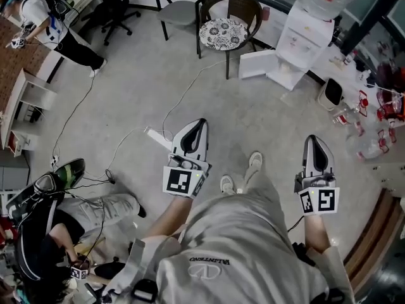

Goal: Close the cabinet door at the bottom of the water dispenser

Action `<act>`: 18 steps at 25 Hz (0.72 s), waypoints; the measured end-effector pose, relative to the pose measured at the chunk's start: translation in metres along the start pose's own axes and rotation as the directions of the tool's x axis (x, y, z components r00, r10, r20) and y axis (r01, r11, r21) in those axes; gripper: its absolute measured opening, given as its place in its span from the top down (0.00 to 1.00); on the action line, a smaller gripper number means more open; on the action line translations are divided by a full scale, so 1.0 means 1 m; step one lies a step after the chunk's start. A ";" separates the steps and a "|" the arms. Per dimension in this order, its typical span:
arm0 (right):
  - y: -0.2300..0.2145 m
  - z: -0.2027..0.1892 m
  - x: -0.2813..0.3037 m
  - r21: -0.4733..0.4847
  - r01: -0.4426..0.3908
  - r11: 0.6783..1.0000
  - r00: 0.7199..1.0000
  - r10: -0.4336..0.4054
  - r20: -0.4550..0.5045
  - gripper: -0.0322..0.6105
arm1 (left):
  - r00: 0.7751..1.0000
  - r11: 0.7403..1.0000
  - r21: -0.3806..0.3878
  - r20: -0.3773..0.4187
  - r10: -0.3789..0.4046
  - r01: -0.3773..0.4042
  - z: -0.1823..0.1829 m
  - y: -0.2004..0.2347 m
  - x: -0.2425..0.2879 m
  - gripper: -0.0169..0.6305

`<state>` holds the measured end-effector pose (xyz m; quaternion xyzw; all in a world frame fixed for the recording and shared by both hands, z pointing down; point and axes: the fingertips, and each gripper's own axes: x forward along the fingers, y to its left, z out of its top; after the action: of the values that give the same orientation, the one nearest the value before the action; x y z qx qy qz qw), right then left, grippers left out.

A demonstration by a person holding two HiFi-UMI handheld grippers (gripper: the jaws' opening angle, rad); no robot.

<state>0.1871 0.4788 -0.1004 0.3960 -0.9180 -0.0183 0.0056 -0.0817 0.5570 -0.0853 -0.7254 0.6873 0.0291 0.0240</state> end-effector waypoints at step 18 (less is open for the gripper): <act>-0.080 -0.004 0.095 -0.001 -0.064 0.998 0.998 0.064 0.009 0.92 | 1.000 0.999 0.037 0.003 0.000 0.000 -0.001 -0.011 0.123 0.97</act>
<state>0.1796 0.3548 -0.0998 0.3662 -0.9303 -0.0204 0.0021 -0.0640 0.4351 -0.0935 -0.7248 0.6876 0.0173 0.0386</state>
